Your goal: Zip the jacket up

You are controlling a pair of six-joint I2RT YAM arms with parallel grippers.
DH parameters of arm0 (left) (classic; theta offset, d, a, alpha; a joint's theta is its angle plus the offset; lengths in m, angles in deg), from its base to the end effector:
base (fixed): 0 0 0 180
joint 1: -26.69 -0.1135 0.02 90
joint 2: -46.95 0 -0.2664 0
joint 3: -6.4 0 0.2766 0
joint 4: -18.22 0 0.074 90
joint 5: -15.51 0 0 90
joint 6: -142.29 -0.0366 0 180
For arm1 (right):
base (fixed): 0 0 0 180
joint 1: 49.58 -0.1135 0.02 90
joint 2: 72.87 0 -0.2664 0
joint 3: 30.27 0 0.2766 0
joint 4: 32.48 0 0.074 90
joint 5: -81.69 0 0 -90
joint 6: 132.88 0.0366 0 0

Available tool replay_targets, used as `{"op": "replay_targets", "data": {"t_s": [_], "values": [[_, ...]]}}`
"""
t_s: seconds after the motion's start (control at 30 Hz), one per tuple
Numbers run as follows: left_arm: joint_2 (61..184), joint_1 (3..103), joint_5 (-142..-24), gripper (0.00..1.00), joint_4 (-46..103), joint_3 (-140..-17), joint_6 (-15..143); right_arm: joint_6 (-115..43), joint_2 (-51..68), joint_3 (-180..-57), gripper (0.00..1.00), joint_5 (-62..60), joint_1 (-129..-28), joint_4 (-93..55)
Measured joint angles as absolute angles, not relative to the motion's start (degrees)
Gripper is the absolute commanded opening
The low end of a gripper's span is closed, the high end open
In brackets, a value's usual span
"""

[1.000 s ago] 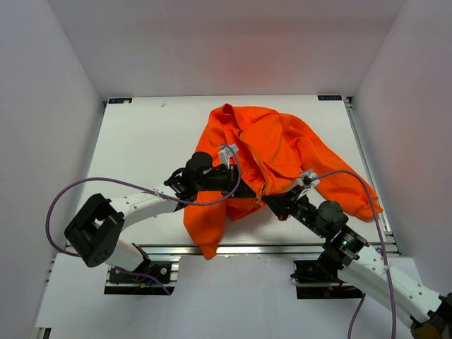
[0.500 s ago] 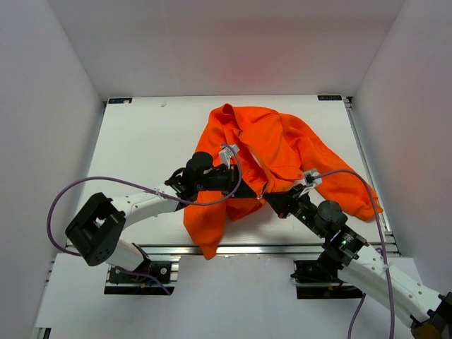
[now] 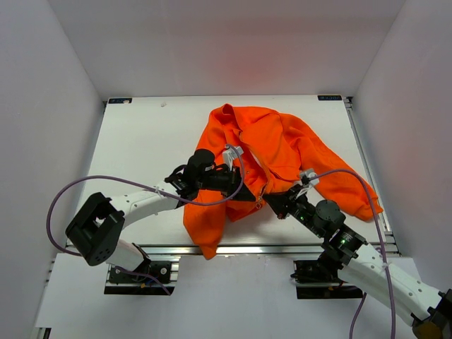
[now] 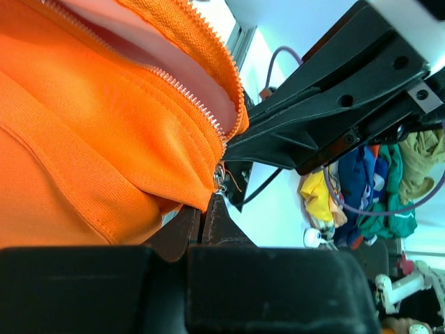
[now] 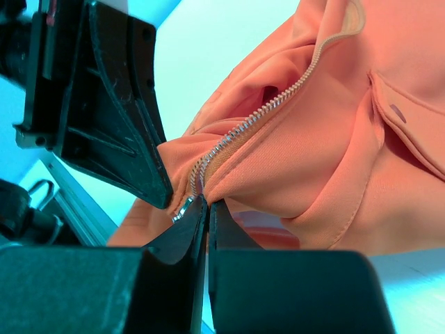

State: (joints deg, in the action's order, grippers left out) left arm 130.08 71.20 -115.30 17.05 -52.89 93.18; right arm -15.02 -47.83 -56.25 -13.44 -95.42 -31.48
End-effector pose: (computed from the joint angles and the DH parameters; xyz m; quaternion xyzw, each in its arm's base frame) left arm 0.2221 -0.2519 0.2270 0.2178 0.7736 -0.5656 0.1850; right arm 0.1178 0.1166 0.2307 -0.0792 0.7030 0.3981 0.5840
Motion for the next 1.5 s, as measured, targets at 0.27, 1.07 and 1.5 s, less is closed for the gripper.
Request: {"op": "replay_targets", "data": {"t_s": [0.27, 1.07, 1.5], "values": [[130.11, 71.05, -117.38, 0.00, 24.70, -53.59, 90.14, -25.67, -44.47, -60.10, 0.00, -3.45, -95.34, -27.15], [125.58, 71.18, -108.94, 0.00, 23.28, -51.29, 91.38, -9.43, -39.77, -56.51, 0.00, -19.21, -96.95, -40.72], [125.17, 72.73, -107.92, 0.00, 23.11, -50.72, 92.17, -13.75, -43.00, -58.17, 0.00, -17.94, -97.46, -34.84]]}}
